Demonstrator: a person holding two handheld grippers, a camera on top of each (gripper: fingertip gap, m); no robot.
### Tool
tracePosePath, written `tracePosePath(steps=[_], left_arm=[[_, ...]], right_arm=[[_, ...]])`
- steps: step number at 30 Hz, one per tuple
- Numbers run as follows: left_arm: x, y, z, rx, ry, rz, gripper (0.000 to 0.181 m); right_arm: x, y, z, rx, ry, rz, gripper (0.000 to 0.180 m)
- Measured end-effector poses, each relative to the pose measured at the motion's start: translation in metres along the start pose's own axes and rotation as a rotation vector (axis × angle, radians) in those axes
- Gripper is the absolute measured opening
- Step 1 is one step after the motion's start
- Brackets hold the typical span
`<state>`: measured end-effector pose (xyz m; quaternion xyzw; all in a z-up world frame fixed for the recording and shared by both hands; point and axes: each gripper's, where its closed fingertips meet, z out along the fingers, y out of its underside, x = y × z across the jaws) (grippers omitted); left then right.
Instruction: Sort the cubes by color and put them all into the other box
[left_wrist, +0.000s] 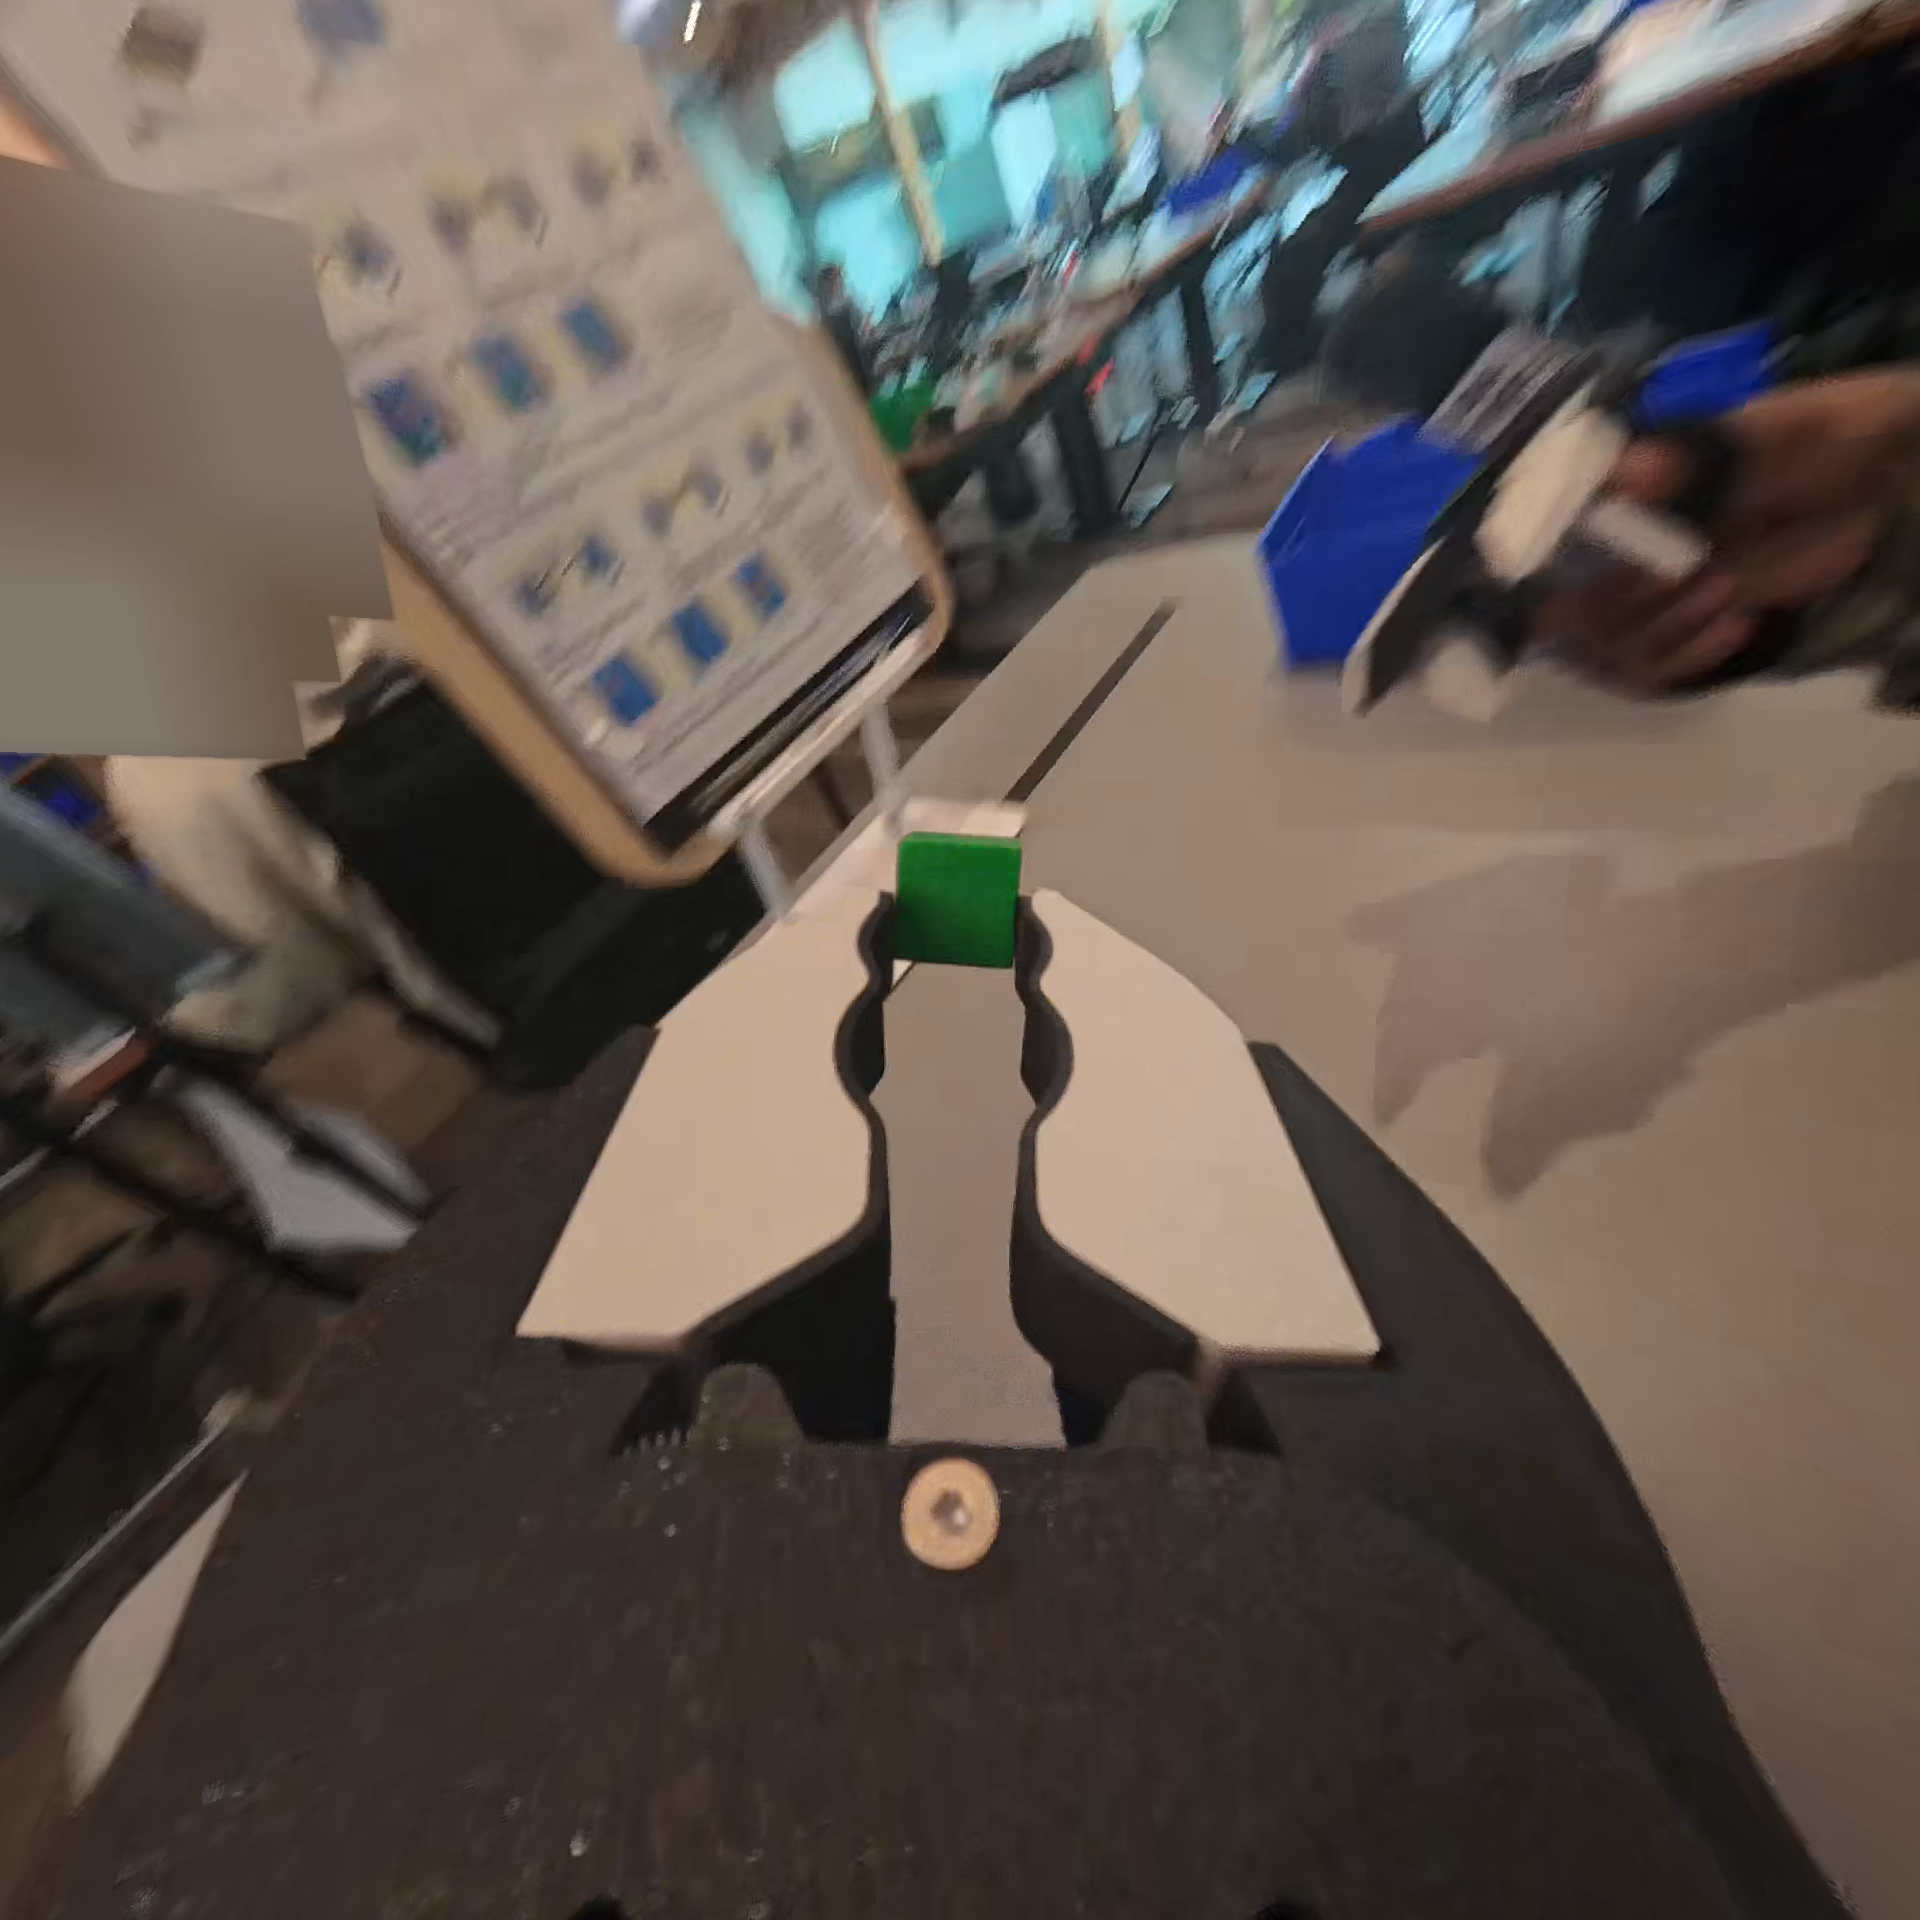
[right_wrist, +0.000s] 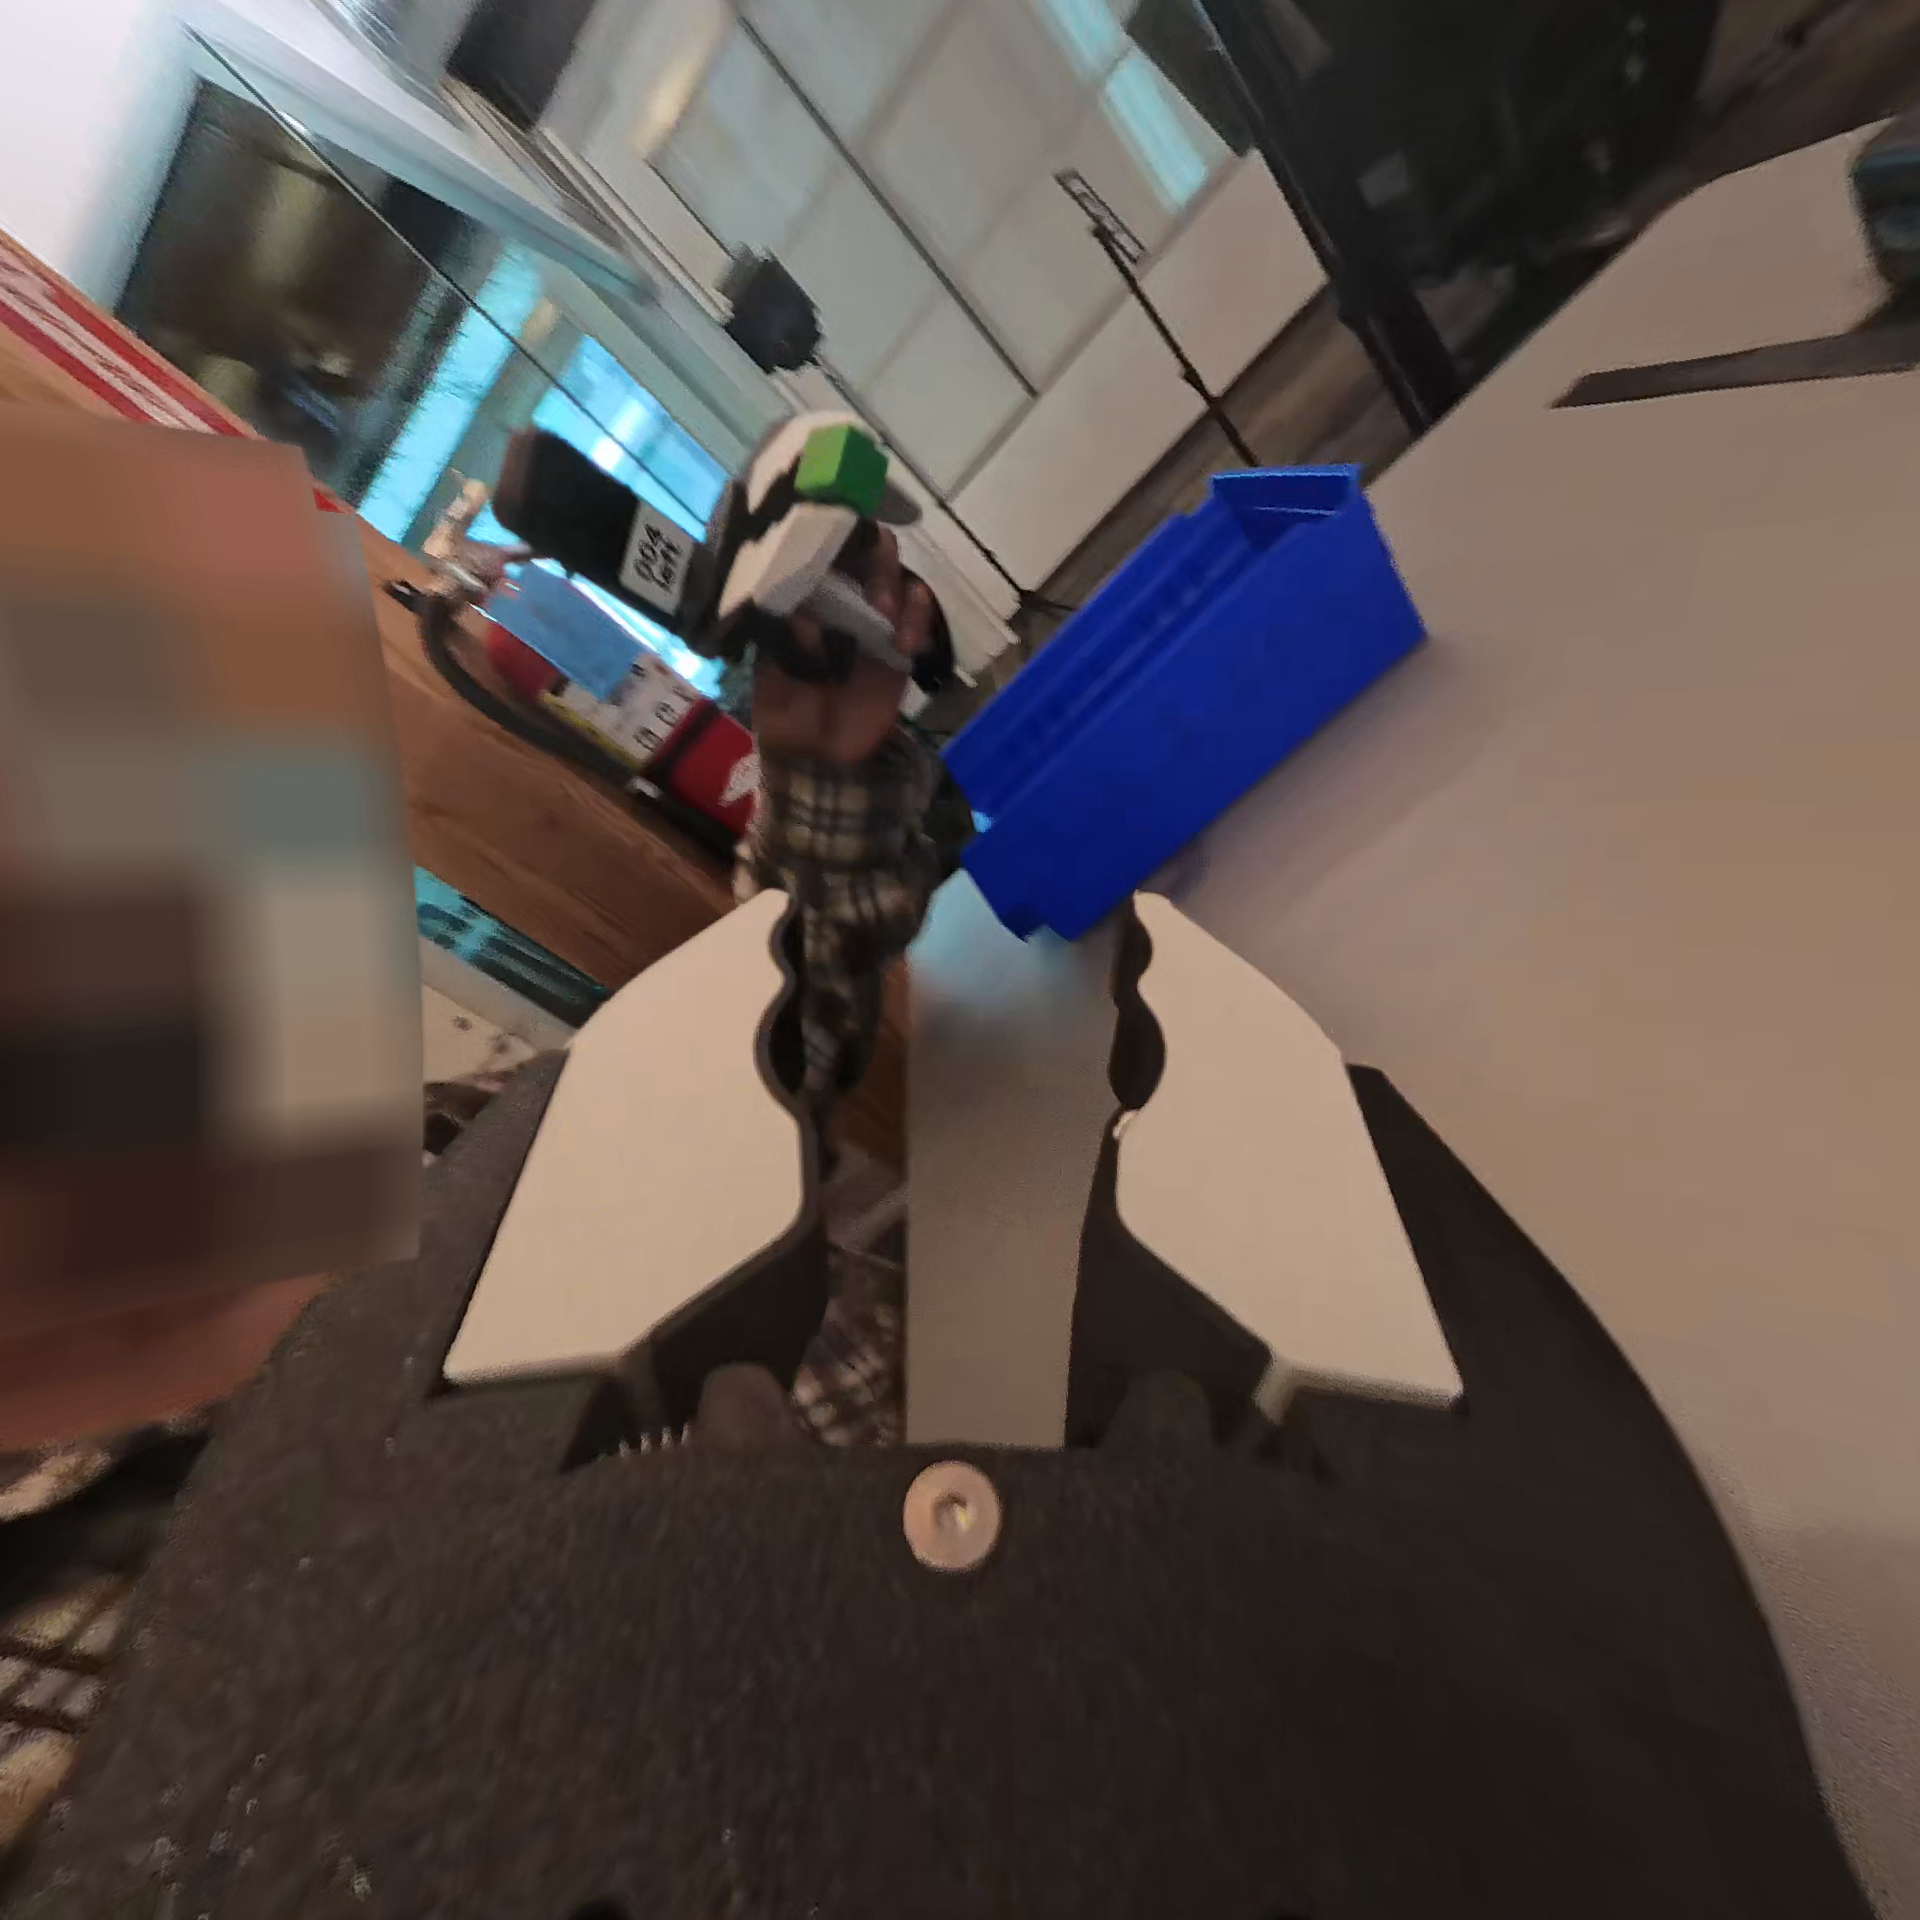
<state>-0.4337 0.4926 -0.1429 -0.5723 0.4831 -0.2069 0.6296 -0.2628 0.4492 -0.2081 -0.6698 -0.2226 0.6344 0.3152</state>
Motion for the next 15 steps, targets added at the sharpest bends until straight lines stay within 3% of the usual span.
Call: tracePosePath(steps=[3, 7, 12, 15], left_arm=[[0.053, -0.030, 0.034, 0.165, 0.117, -0.003, 0.022], [0.106, -0.037, 0.076, 0.297, 0.241, -0.033, 0.021], [0.140, -0.029, 0.111, 0.337, 0.303, -0.037, 0.021], [0.155, -0.026, 0.127, 0.326, 0.329, -0.024, 0.021]], right_arm=[[-0.019, -0.006, 0.017, 0.024, -0.159, 0.102, 0.059], [-0.037, -0.010, 0.024, 0.018, -0.334, 0.275, 0.059], [-0.039, -0.002, 0.016, -0.017, -0.352, 0.342, 0.054], [-0.040, 0.001, 0.004, -0.012, -0.358, 0.358, 0.034]])
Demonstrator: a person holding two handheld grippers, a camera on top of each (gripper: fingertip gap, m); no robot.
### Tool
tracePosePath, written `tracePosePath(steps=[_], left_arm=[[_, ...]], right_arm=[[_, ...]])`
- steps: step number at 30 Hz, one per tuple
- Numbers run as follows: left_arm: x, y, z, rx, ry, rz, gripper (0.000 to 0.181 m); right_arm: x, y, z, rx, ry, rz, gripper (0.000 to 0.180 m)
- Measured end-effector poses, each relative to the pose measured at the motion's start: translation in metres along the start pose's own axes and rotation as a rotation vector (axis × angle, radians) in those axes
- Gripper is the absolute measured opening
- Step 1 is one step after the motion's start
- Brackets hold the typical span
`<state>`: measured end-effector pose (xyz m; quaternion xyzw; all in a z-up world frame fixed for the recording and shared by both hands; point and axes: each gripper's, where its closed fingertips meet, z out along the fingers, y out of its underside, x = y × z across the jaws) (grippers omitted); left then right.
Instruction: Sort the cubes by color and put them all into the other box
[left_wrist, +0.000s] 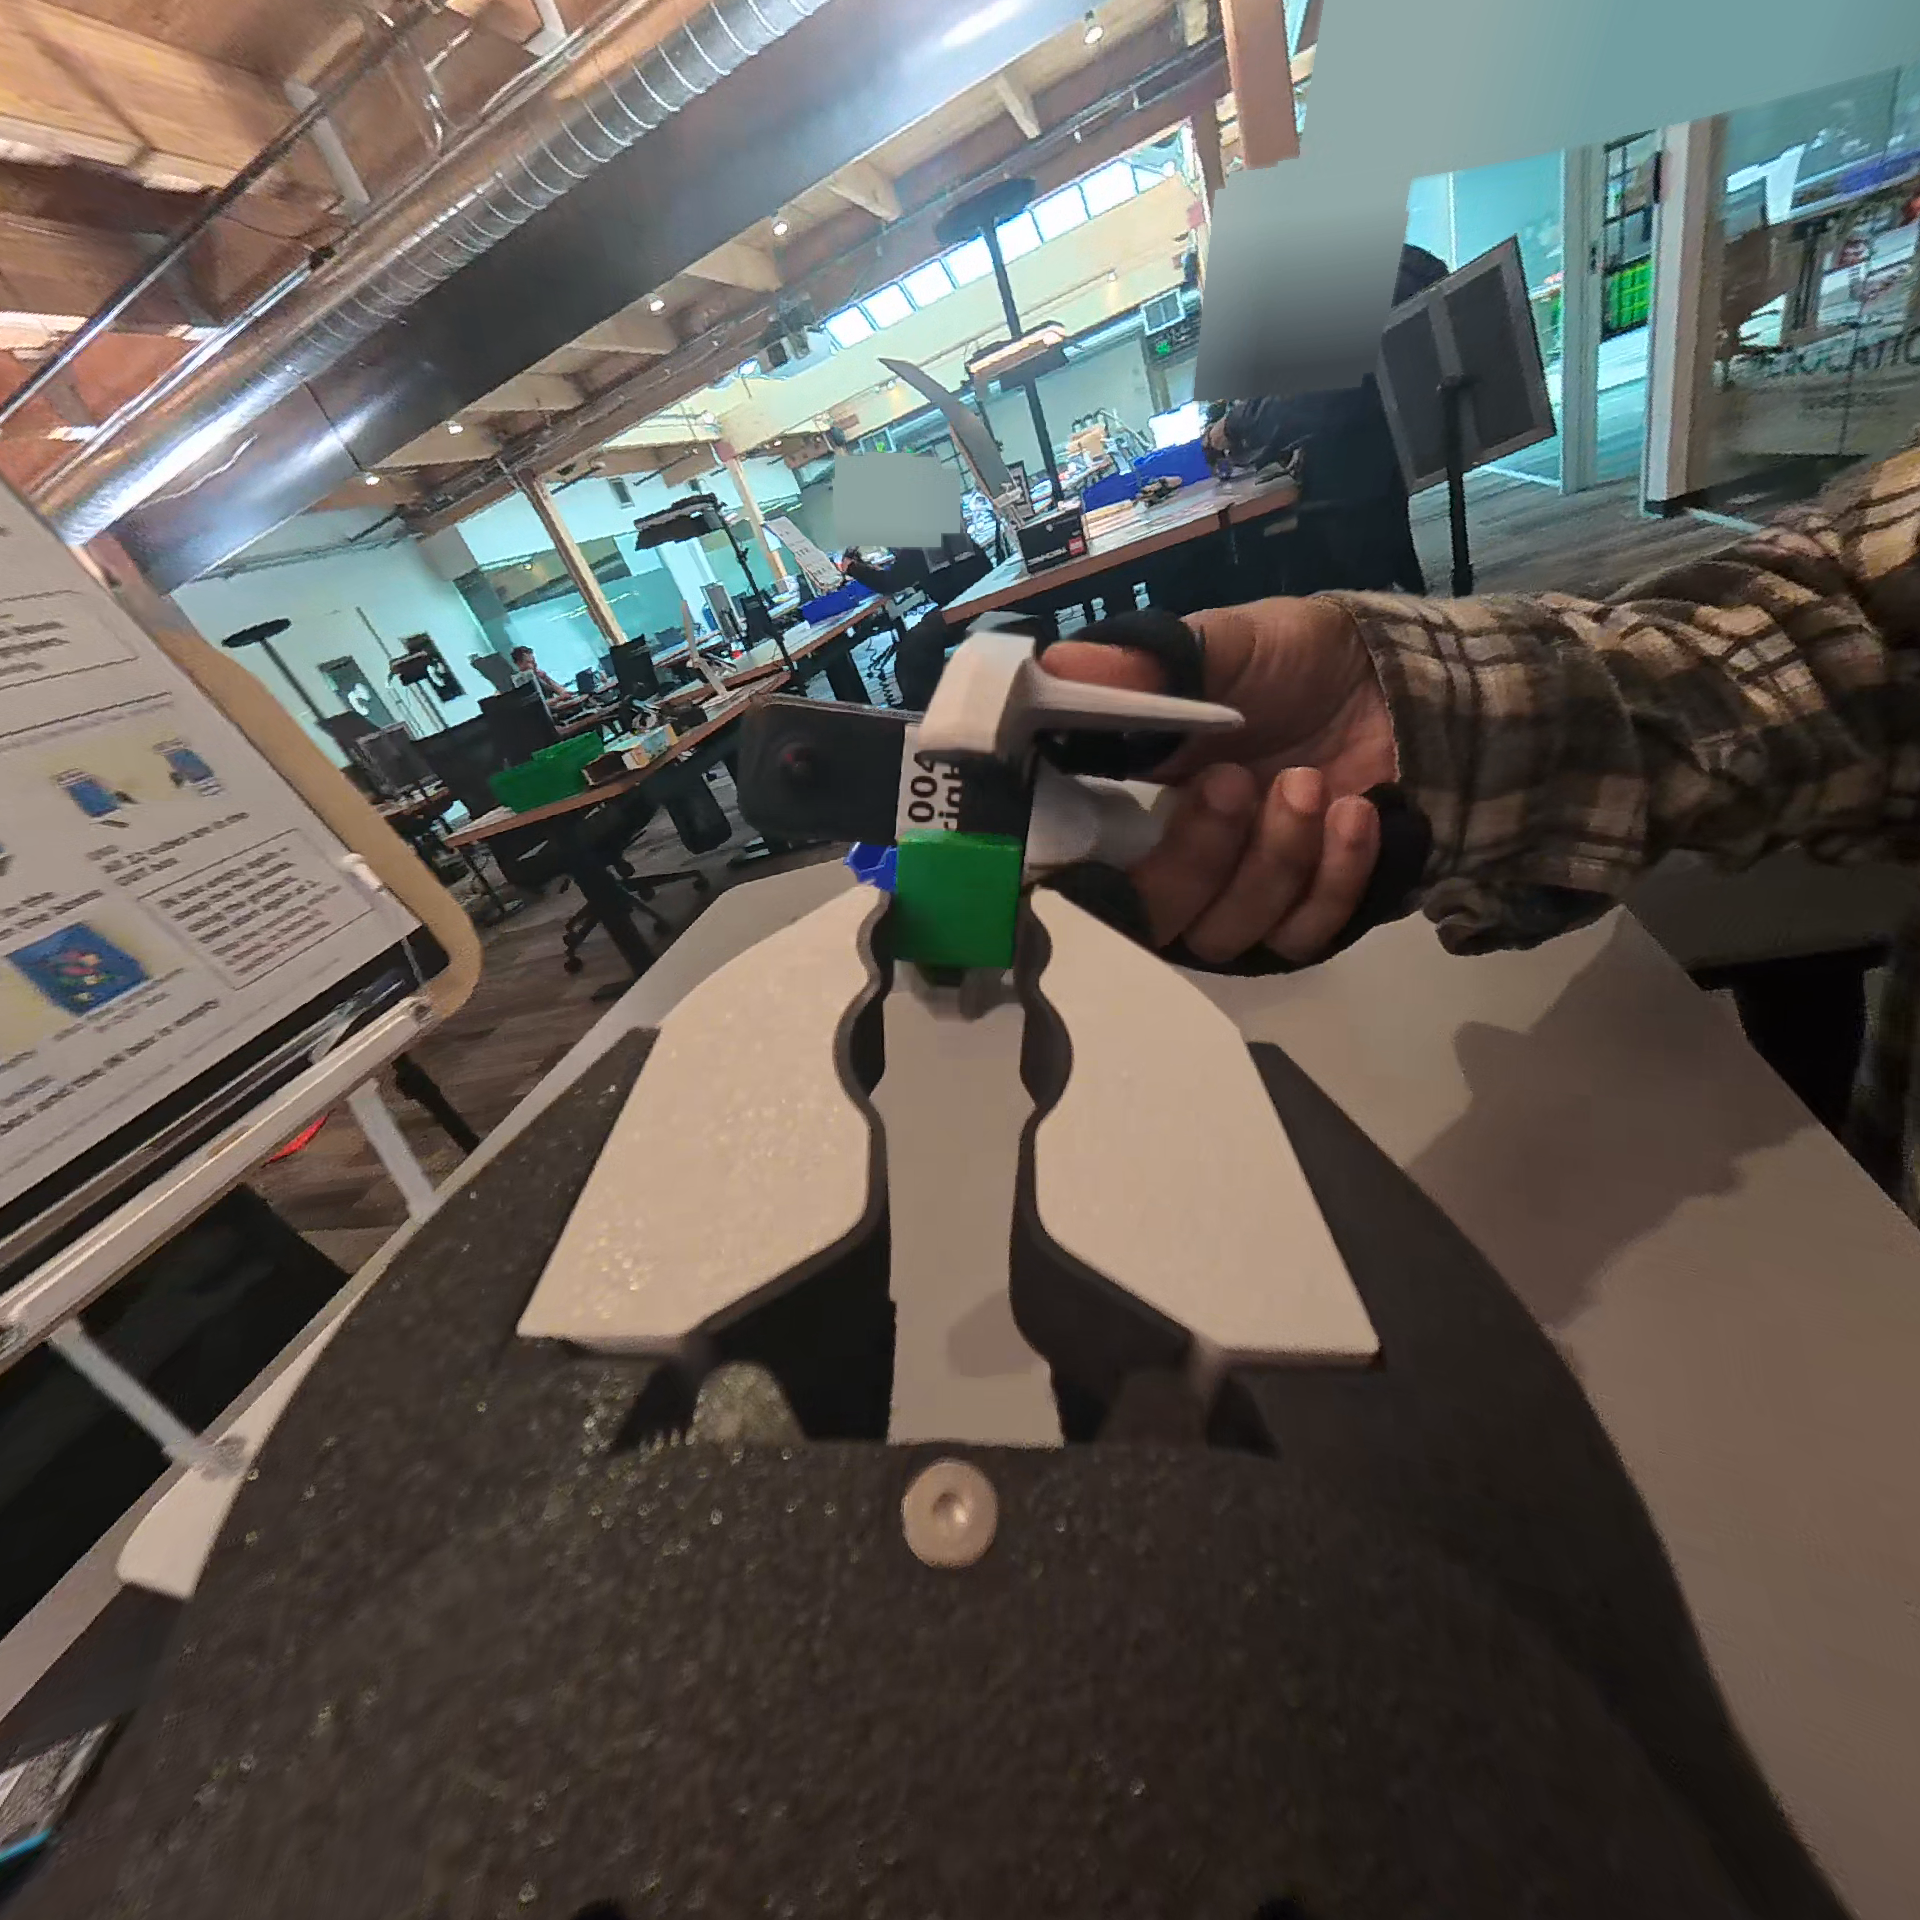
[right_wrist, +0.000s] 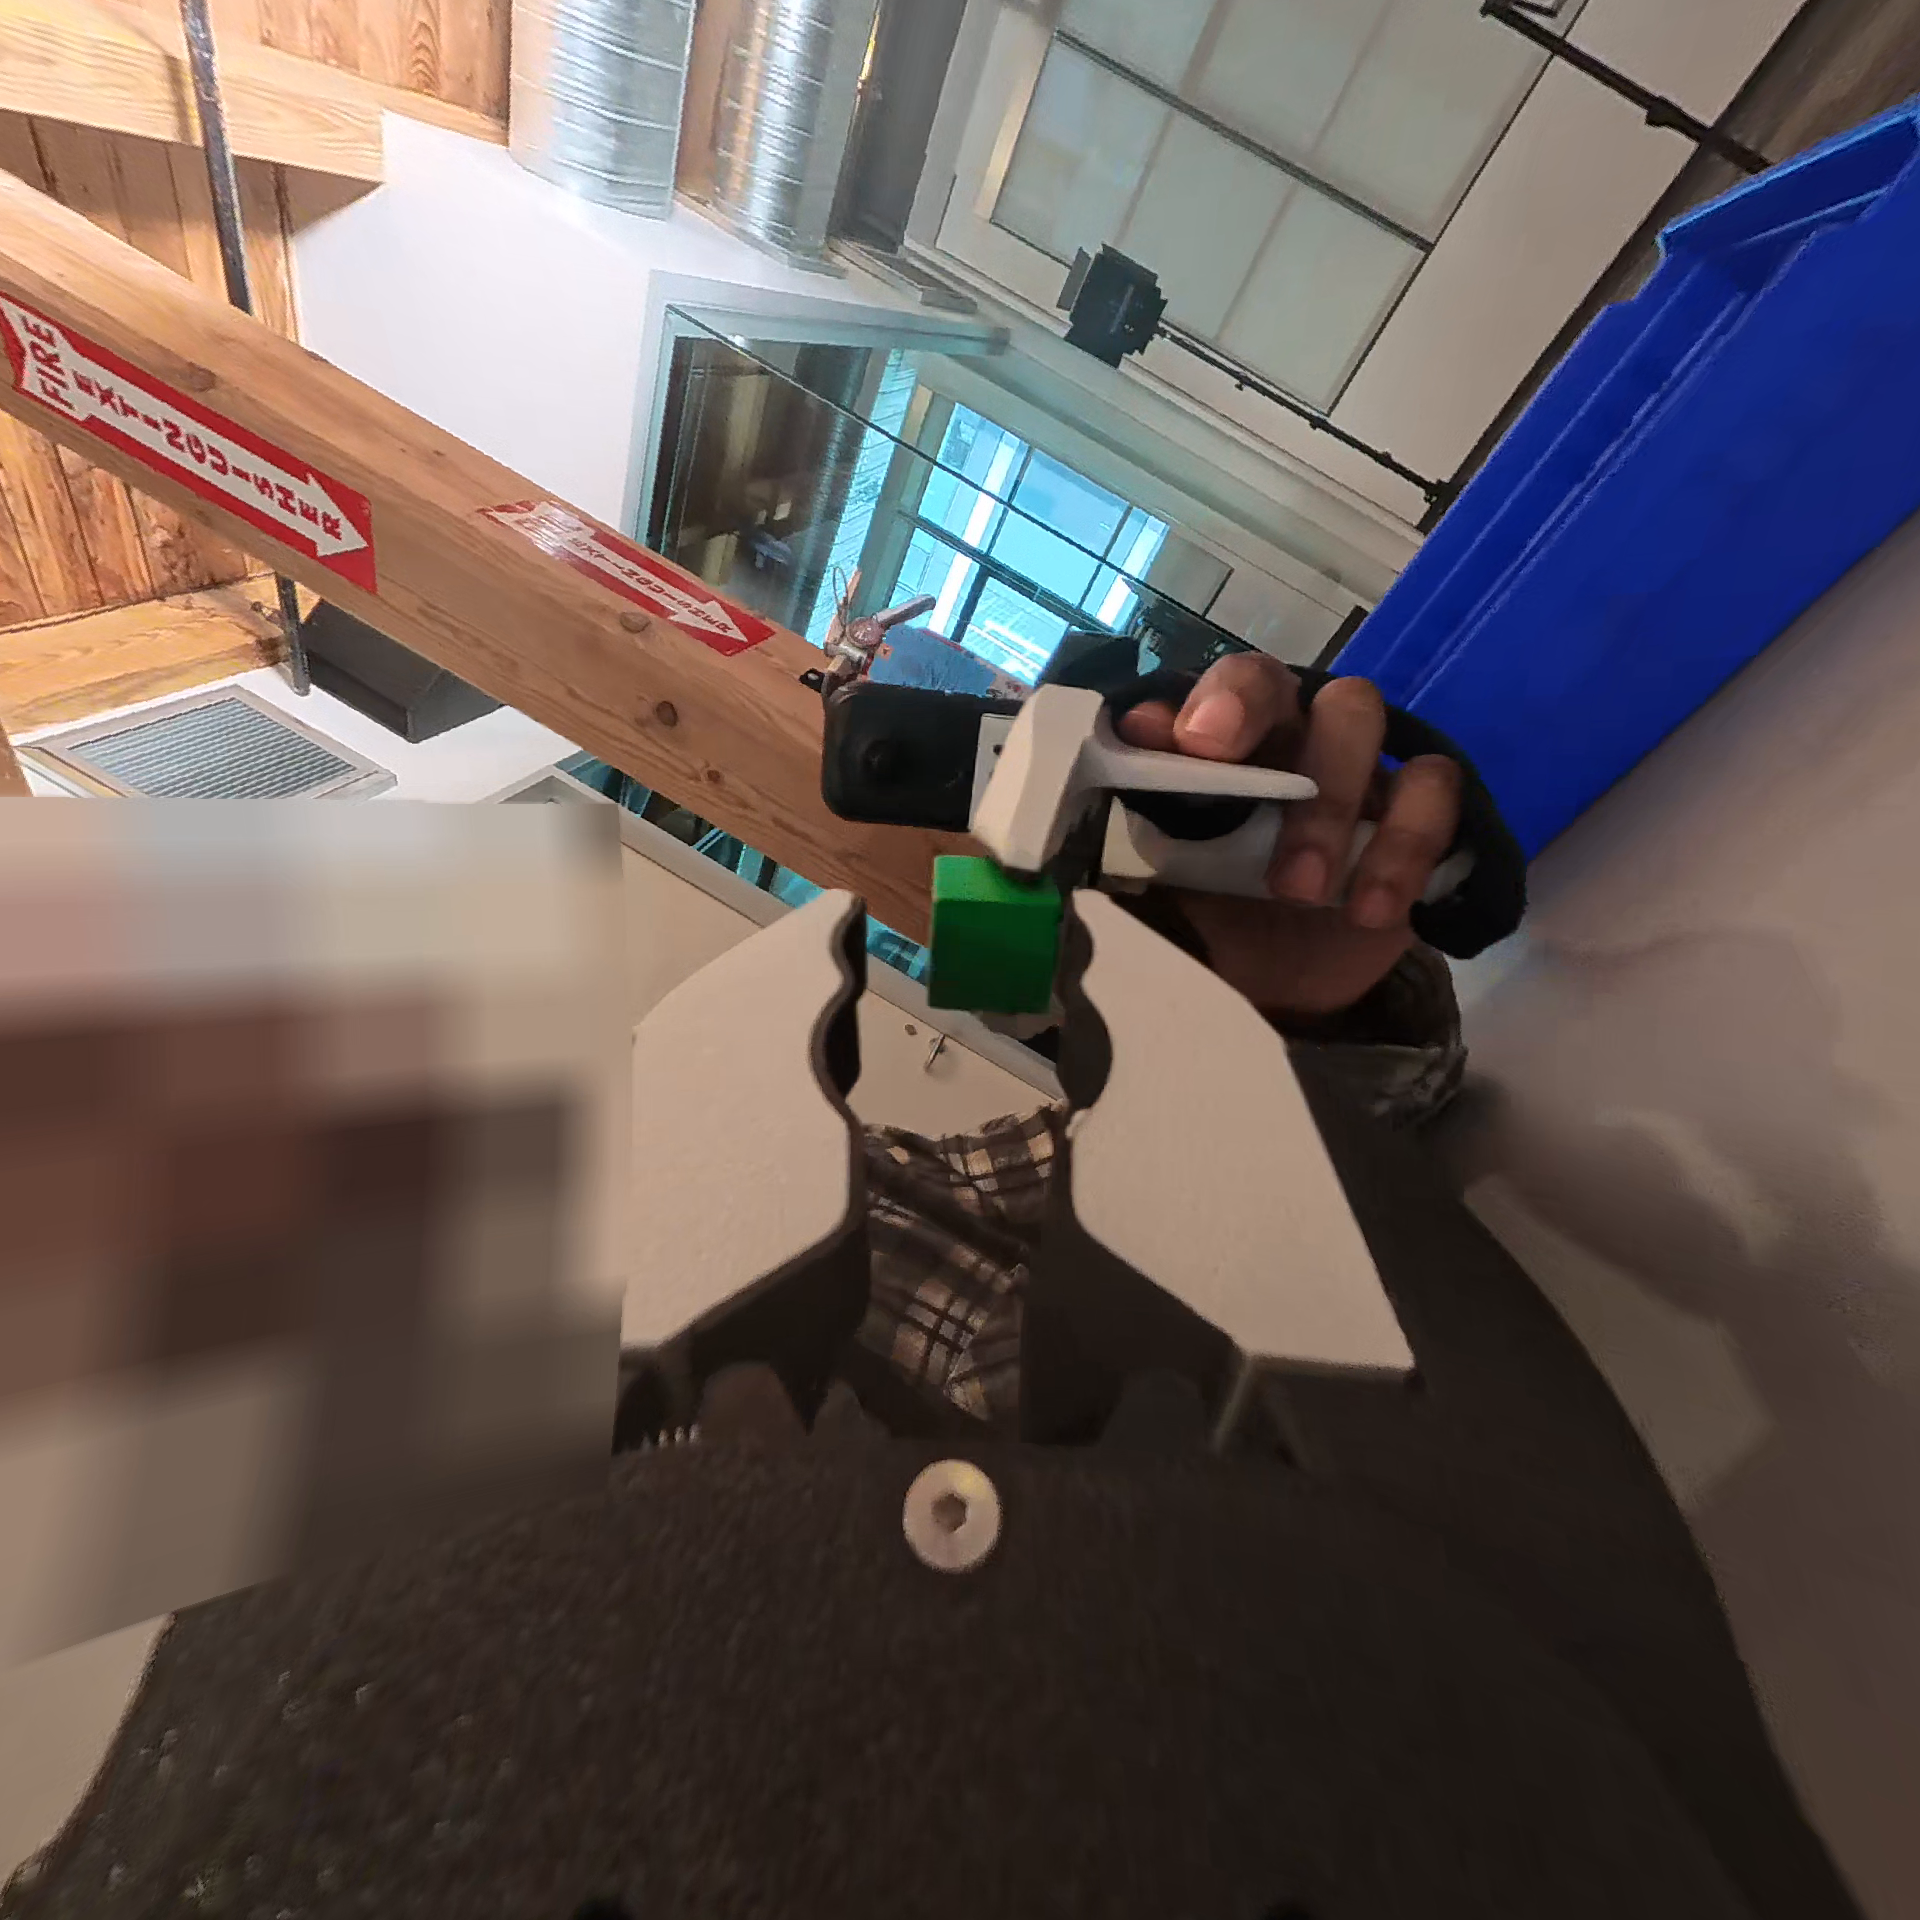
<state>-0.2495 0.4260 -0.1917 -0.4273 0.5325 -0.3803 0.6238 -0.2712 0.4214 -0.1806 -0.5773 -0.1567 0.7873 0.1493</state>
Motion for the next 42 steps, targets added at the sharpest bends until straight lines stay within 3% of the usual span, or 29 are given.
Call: tracePosePath(steps=[5, 8, 11, 16, 18, 20, 27, 35, 38, 42], left_arm=[[0.008, 0.000, 0.030, -0.027, 0.029, -0.030, 0.022], [0.013, 0.007, 0.041, -0.098, 0.045, -0.130, 0.066], [0.028, 0.011, 0.039, -0.144, 0.078, -0.192, 0.078], [0.063, 0.015, 0.026, -0.210, 0.124, -0.252, 0.080], [0.077, 0.017, 0.021, -0.225, 0.129, -0.272, 0.077], [0.089, 0.020, 0.016, -0.230, 0.121, -0.288, 0.074], [0.112, 0.028, 0.008, -0.305, 0.126, -0.356, 0.067], [0.121, 0.029, 0.021, -0.336, 0.138, -0.363, 0.063], [0.119, 0.031, 0.020, -0.358, 0.124, -0.359, 0.063], [0.091, 0.030, -0.006, -0.423, 0.051, -0.306, 0.063]], right_arm=[[-0.009, 0.000, -0.031, 0.019, 0.044, -0.005, 0.024], [-0.031, -0.014, -0.074, 0.041, 0.168, -0.093, 0.023], [-0.042, -0.044, -0.150, 0.063, 0.521, -0.262, 0.022], [-0.039, -0.092, -0.328, 0.000, 1.291, -0.395, 0.022], [-0.025, -0.094, -0.385, -0.061, 1.480, -0.352, 0.022], [-0.002, -0.086, -0.421, -0.110, 1.549, -0.269, 0.023], [0.076, -0.055, -0.473, -0.257, 1.587, -0.072, 0.023], [0.116, -0.042, -0.478, -0.348, 1.593, -0.039, 0.029], [0.106, -0.045, -0.480, -0.355, 1.603, -0.062, 0.047], [0.043, -0.067, -0.467, -0.289, 1.592, -0.156, 0.047]])
